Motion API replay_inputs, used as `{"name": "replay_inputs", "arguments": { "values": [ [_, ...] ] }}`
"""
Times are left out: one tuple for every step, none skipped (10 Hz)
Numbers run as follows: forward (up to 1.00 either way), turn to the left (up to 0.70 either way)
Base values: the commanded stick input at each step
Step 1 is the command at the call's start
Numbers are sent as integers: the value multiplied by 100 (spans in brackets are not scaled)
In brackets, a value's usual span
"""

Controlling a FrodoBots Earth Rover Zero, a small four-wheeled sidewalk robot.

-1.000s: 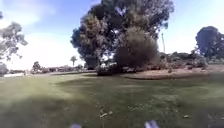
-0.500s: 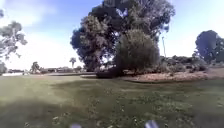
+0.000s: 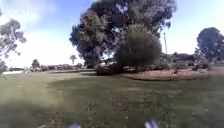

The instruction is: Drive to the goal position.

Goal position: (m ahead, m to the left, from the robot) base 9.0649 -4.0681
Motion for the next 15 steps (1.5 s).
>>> {"name": "replay_inputs", "arguments": {
  "values": [
    [70,3],
    [70,3],
    [70,3],
    [70,3],
    [70,3],
    [70,3],
    [70,3],
    [70,3],
    [70,3],
    [70,3],
    [70,5],
    [70,9],
    [70,35],
    [70,35],
    [70,35]
  ]
}}
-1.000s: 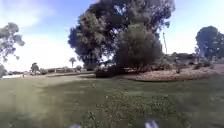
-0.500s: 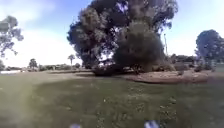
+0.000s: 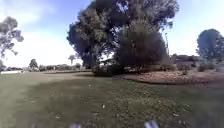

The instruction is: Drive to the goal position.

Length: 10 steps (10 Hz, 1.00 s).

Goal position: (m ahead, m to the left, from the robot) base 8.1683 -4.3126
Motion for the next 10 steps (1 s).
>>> {"name": "replay_inputs", "arguments": {
  "values": [
    [70,35],
    [70,35],
    [70,35],
    [70,34],
    [70,2],
    [70,2],
    [70,2],
    [70,2],
    [70,2],
    [70,2]
  ]
}}
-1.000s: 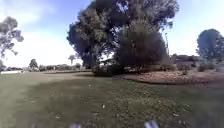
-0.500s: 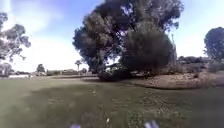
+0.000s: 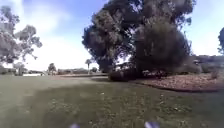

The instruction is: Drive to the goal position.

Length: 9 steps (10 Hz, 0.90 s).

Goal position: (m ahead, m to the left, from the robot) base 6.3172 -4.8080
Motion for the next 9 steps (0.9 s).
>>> {"name": "replay_inputs", "arguments": {
  "values": [
    [70,2],
    [70,2],
    [70,2],
    [70,0],
    [70,0],
    [70,1],
    [70,3],
    [70,10],
    [70,25]
  ]
}}
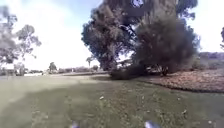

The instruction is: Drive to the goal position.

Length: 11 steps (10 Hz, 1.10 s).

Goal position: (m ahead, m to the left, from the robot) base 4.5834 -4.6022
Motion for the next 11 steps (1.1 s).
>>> {"name": "replay_inputs", "arguments": {
  "values": [
    [70,35],
    [70,35],
    [70,35],
    [70,35],
    [70,35],
    [70,35],
    [70,35],
    [70,35],
    [70,35],
    [70,35],
    [70,8]
  ]
}}
